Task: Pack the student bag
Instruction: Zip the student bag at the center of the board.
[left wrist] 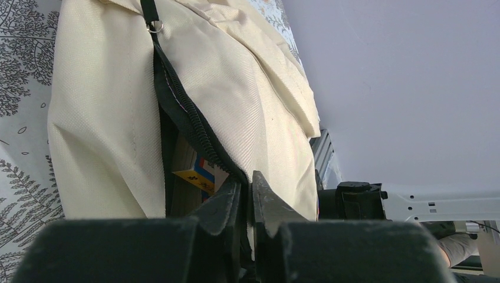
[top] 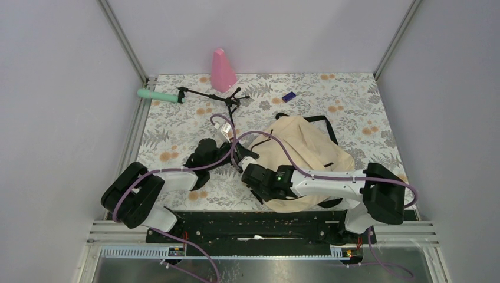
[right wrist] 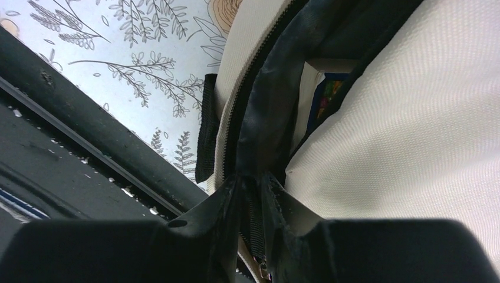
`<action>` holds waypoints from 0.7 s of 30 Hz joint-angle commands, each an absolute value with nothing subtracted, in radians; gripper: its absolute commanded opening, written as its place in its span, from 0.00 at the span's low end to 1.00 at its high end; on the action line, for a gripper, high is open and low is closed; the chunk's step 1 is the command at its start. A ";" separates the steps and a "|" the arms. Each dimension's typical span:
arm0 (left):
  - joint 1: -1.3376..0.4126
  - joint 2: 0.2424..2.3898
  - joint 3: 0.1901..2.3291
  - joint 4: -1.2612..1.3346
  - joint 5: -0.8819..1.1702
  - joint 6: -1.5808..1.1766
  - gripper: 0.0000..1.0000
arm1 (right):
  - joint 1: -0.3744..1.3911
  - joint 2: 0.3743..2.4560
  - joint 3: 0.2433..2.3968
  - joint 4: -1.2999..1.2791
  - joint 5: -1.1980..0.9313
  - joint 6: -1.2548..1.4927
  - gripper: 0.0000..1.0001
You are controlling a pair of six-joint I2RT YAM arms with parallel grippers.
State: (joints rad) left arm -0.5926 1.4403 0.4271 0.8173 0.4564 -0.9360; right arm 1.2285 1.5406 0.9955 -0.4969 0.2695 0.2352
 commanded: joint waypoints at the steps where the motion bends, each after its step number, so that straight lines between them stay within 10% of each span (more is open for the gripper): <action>1: -0.597 1.412 0.422 0.893 0.465 -0.935 0.04 | 1.233 1.563 1.022 -0.549 0.281 0.213 0.22; 6: -0.597 1.412 0.417 0.885 0.464 -0.933 0.03 | 1.233 1.549 1.028 -0.549 0.285 0.215 0.00; 18: -0.598 1.302 0.381 0.690 0.365 -0.823 0.00 | 1.233 1.279 0.939 -0.311 0.133 0.259 0.00; 21: -0.597 1.222 0.369 0.608 0.327 -0.775 0.14 | 1.233 1.255 0.918 -0.247 0.111 0.277 0.00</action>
State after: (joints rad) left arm -0.5964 1.3270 0.3855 0.6895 0.3904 -0.8654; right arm 1.2285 1.2858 0.9390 -0.4206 0.1810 0.2432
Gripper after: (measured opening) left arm 0.065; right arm 0.019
